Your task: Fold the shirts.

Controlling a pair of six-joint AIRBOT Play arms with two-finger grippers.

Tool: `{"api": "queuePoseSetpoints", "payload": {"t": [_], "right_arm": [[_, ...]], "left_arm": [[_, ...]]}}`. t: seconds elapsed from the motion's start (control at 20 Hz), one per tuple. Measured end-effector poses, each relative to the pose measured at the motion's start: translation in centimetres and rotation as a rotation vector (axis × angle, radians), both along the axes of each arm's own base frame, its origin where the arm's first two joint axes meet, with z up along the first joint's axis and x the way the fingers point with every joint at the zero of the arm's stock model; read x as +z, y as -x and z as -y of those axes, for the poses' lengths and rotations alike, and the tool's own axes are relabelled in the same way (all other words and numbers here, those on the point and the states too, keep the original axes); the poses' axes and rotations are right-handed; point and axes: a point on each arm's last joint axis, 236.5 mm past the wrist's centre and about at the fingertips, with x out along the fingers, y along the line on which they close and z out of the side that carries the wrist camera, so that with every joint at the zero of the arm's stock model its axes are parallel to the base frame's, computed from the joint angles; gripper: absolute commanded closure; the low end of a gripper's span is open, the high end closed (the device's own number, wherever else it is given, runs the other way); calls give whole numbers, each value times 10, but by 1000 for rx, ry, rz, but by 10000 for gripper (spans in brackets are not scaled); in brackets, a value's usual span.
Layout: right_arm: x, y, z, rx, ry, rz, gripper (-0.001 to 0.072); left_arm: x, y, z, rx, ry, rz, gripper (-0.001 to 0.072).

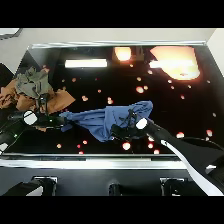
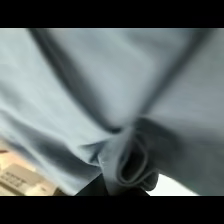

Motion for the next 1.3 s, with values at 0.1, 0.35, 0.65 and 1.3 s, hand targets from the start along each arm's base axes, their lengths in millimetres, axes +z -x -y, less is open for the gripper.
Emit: {"api": "queuePoseSetpoints", "payload": {"t": [0.1, 0.35, 0.65, 1.3], "right_arm": [[32, -10, 5, 92, 10, 104, 667], [217, -93, 99, 74, 224, 688, 667], [517, -29, 206, -259, 323, 1418, 667], [569, 40, 245, -363, 402, 1494, 666]], "left_arm": [[22, -9, -2, -24, -16, 54, 675], [171, -51, -21, -42, -113, 426, 675], [457, -3, 0, 4, 100, 1105, 675], [592, 81, 13, -26, 294, 1462, 675]]}}
